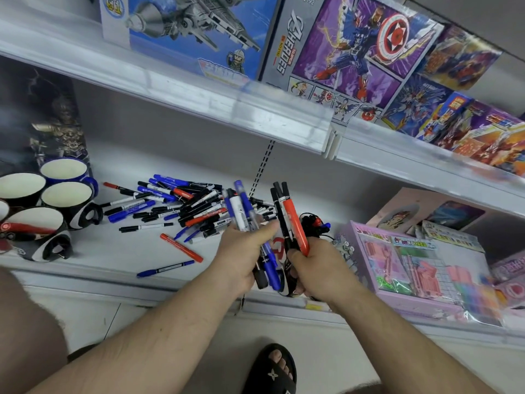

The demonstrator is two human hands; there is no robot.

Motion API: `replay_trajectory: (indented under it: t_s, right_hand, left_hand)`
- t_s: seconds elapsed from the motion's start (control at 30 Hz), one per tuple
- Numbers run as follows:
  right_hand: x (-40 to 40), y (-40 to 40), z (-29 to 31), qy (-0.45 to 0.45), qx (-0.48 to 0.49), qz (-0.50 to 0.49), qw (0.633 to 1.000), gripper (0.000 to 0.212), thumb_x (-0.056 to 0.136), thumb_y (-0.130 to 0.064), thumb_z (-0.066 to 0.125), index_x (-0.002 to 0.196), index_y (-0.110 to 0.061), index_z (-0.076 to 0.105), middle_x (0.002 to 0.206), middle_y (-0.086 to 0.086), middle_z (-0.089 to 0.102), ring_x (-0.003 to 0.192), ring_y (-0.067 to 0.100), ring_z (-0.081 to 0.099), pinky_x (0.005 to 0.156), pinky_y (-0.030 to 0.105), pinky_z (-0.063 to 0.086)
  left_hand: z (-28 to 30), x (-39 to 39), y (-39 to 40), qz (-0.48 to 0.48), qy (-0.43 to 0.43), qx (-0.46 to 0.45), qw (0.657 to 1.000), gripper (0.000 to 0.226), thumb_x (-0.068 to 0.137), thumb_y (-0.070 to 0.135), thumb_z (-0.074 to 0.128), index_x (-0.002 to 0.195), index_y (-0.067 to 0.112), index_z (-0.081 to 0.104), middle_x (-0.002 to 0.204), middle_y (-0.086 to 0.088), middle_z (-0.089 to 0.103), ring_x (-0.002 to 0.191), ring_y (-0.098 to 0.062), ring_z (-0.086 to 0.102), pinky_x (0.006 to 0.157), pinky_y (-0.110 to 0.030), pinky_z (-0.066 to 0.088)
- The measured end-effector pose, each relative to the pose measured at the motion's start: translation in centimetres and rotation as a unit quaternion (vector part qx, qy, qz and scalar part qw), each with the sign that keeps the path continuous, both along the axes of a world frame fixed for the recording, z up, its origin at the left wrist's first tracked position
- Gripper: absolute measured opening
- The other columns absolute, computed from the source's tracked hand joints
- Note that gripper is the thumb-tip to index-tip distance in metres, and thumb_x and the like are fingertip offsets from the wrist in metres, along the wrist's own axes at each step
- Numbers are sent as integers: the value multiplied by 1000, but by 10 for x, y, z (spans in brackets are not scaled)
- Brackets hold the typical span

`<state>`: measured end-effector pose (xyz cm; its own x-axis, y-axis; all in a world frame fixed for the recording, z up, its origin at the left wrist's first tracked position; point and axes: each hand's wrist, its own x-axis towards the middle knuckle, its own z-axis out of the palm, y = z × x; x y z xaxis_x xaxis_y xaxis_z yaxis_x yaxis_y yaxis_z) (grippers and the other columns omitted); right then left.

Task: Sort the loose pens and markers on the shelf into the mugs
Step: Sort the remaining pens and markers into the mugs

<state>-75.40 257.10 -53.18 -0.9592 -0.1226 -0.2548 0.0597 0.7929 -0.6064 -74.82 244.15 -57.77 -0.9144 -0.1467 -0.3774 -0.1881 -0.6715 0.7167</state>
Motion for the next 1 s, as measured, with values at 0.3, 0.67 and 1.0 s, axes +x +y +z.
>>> replay_trajectory:
  t_s: [0.3,0.67,1.0]
  right_hand:
    - [7,-20,-3,182,334,97,920,21,97,-12,44,115,-7,54,105,10,69,95,26,69,64,27,39]
    - [13,-29,-6,117,418,143,890,24,93,-7,48,115,-8,58,110,9,67,98,27,67,67,32,44]
    - [5,-30,1,162,396,116,896,19,94,-15,50,111,-14,58,103,7,68,94,27,68,67,30,42]
  left_hand:
    - [4,4,13,6,-27,-25,999,42,71,15,87,104,-2,69,81,-12,75,69,-25,72,60,-33,58]
    - [-6,-7,5,-1,-167,7,986,24,68,13,82,87,6,69,66,-10,65,51,-22,58,46,-23,47]
    - [-6,-13,0,-4,-122,34,992,12,79,10,74,82,8,63,56,-6,63,41,-18,60,41,-24,47]
